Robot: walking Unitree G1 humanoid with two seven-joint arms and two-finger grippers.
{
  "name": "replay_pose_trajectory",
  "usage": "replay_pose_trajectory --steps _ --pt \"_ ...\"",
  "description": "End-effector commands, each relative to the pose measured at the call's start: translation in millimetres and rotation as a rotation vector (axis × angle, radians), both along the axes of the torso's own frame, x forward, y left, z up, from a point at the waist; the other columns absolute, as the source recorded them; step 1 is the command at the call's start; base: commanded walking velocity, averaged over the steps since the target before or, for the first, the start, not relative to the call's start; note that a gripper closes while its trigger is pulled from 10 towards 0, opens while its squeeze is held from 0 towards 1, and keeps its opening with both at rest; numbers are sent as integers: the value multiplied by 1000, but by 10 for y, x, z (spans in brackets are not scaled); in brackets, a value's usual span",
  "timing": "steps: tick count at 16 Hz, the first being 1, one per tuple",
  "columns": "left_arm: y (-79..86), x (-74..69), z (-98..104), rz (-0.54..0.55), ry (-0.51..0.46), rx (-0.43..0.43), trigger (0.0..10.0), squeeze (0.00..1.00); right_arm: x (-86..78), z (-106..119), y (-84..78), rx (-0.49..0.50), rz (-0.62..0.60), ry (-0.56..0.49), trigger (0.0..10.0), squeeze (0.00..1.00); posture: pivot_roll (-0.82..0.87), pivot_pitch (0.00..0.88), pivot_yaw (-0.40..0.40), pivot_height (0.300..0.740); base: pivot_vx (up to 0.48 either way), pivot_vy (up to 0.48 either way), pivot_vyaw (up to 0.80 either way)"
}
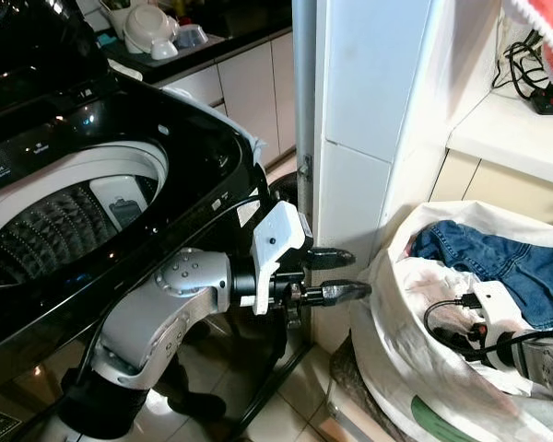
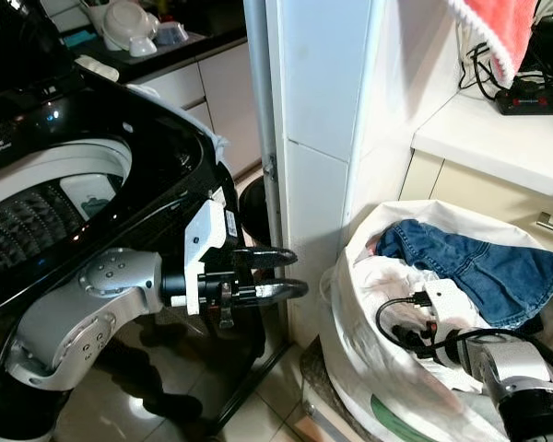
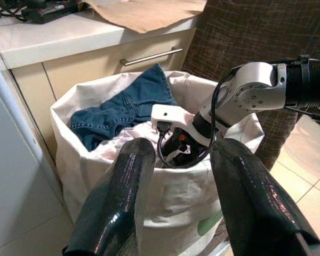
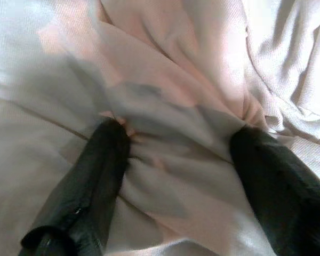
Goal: Clothes washing
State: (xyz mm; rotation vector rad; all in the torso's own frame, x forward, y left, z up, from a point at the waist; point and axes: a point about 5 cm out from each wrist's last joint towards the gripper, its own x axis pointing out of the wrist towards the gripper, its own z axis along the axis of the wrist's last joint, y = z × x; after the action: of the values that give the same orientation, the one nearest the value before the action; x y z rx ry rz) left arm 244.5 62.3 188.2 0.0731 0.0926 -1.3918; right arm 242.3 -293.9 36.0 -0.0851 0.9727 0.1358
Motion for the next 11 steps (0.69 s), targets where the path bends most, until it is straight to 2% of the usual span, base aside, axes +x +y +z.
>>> replay_pose_trajectory --steps 1,11 --pt "19 -28 12 -6 4 6 10000 0 -8 -33 20 -1 14 20 0 0 -83 0 120 740 0 0 0" --pt "11 -72 13 -29 25 -5 10000 0 14 -2 -8 71 45 -1 0 0 -86 0 120 740 0 0 0"
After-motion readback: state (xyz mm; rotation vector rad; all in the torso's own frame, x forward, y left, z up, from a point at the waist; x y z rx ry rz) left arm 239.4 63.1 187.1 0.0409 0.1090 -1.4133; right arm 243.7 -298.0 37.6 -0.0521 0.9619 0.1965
